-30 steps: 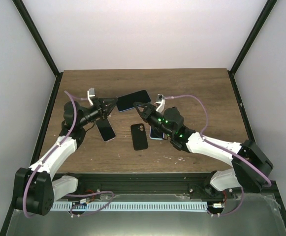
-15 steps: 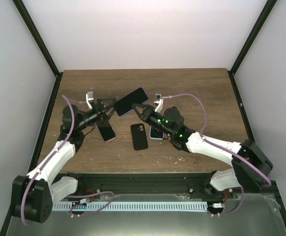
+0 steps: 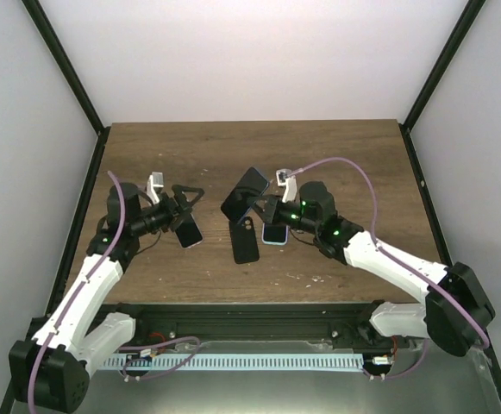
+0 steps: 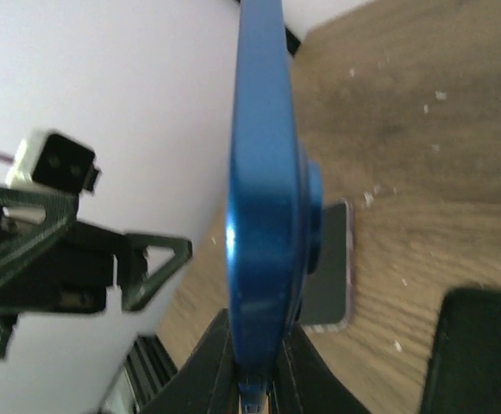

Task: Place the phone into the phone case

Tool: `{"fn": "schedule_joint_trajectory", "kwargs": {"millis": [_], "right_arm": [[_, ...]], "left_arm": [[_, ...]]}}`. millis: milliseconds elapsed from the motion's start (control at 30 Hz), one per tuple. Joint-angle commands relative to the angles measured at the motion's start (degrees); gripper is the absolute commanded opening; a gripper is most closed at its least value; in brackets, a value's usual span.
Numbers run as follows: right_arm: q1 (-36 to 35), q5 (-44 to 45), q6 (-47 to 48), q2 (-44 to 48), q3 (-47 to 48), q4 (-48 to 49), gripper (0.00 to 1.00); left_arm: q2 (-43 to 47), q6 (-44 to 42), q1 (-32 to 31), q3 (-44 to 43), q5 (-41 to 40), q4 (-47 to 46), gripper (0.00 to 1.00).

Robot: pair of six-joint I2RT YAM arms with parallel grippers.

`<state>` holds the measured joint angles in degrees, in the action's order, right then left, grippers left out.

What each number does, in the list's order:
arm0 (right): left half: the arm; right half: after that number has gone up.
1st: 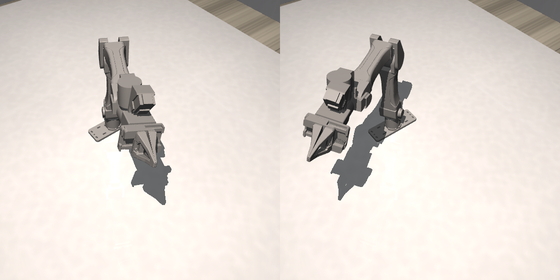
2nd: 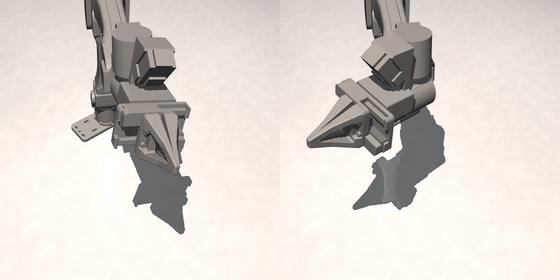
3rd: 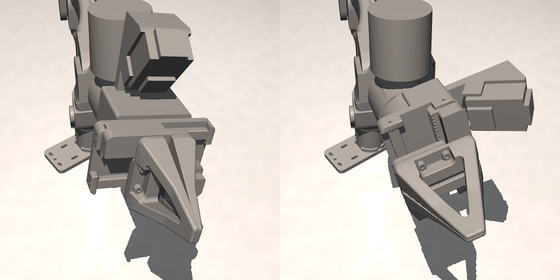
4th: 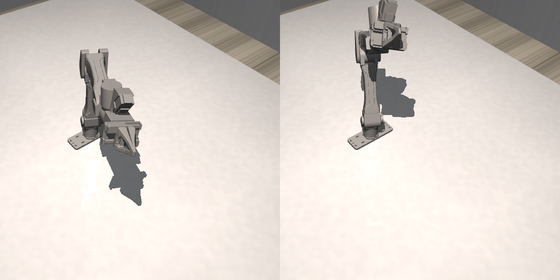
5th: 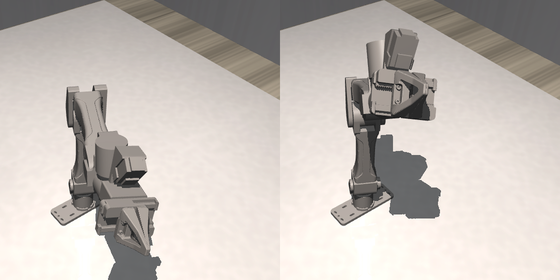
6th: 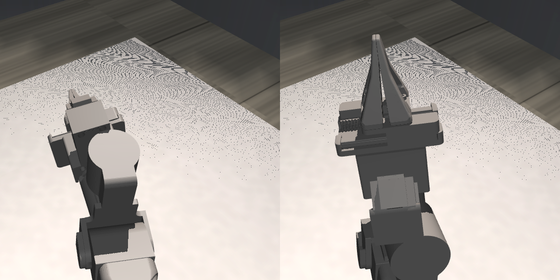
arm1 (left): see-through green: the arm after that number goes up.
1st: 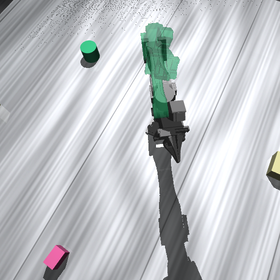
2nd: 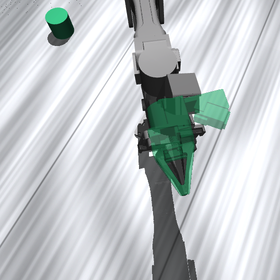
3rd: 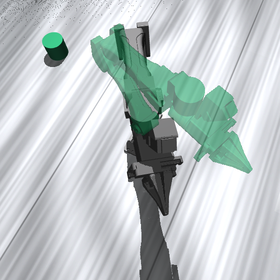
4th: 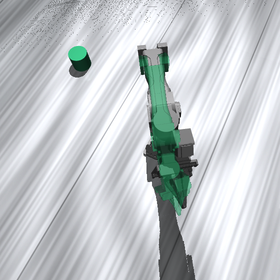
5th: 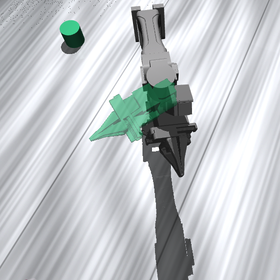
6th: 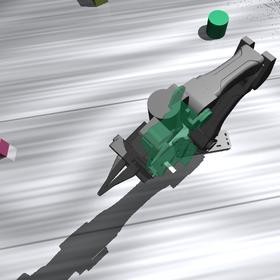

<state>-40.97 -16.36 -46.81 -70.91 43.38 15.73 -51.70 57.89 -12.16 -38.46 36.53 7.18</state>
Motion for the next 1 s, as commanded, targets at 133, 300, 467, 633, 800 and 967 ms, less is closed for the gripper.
{"fn": "schedule_joint_trajectory", "kwargs": {"millis": [133,300,467,633,800,967], "right_arm": [[8.3,-17.3,16.3,-0.6,9.2,-21.6,0.01],[11.6,-23.7,25.9,-5.8,16.7,-34.2,0.02],[13.0,-29.5,31.2,-12.2,23.4,-41.7,0.04],[13.1,-30.7,33.2,-17.4,26.1,-46.3,0.06],[13.1,-30.4,34.2,-22.6,28.4,-49.7,0.04],[13.1,-32.7,34.0,-26.3,29.7,-50.5,0.04]], "left_arm": [[-5.0,-16.0,-0.1,-2.0,-3.0,15.7,0.92],[-8.4,-18.0,-0.1,-0.3,-2.8,15.1,0.85],[-10.1,-17.7,-0.1,2.3,-1.5,11.8,0.81],[-12.5,-19.0,-0.1,2.4,-2.6,12.3,0.79],[-15.7,-18.2,-0.1,2.4,-1.8,11.0,0.77],[-17.6,-16.8,-0.1,3.6,0.4,7.2,0.73]]}}
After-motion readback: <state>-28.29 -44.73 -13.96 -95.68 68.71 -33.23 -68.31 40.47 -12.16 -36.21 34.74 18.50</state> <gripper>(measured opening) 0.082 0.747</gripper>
